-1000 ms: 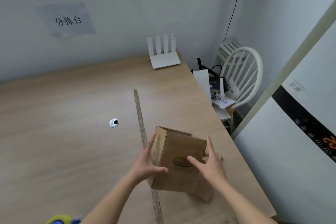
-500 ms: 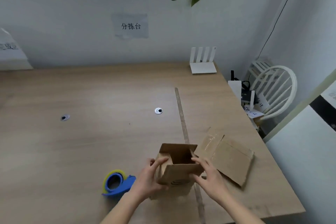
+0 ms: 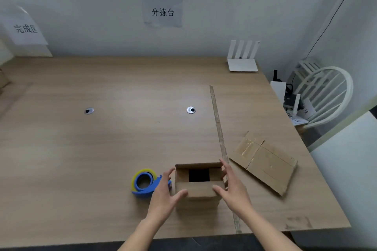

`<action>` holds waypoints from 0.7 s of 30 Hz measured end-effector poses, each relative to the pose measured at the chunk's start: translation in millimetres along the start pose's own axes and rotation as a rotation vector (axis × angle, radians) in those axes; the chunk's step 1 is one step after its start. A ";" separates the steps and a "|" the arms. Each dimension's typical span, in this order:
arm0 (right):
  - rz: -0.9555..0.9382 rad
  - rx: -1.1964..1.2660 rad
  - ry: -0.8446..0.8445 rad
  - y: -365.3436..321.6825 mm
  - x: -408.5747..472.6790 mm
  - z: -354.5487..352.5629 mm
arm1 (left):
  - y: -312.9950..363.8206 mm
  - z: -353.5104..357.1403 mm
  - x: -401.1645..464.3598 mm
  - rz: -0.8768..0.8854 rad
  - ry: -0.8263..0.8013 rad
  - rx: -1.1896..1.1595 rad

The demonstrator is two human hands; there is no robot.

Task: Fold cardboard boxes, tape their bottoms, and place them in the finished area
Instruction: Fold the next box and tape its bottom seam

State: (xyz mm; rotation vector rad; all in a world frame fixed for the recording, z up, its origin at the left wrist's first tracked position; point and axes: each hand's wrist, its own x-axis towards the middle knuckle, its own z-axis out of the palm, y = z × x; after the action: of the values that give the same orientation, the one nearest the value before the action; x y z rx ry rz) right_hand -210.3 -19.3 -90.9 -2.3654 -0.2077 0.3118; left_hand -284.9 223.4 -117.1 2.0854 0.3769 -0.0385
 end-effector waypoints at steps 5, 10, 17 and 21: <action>-0.025 -0.050 -0.010 5.2 6.4 0.2 | 7.5 -4.6 5.9 0.046 -0.041 0.059; -0.077 -0.140 -0.043 13.8 2.0 7.2 | 5.6 -1.5 9.4 0.071 -0.040 0.161; -0.040 -0.194 0.065 7.0 -4.1 14.1 | 5.5 -5.1 9.8 0.096 -0.002 0.199; -0.032 -0.208 0.063 3.0 -3.4 12.0 | -24.0 -22.8 14.3 0.038 0.164 0.340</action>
State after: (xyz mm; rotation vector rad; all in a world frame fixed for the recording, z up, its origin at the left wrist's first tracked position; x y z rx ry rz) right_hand -216.8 -14.4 -100.9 -2.5703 -0.2588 0.2088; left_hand -280.8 257.5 -127.9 2.4400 0.4556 0.0981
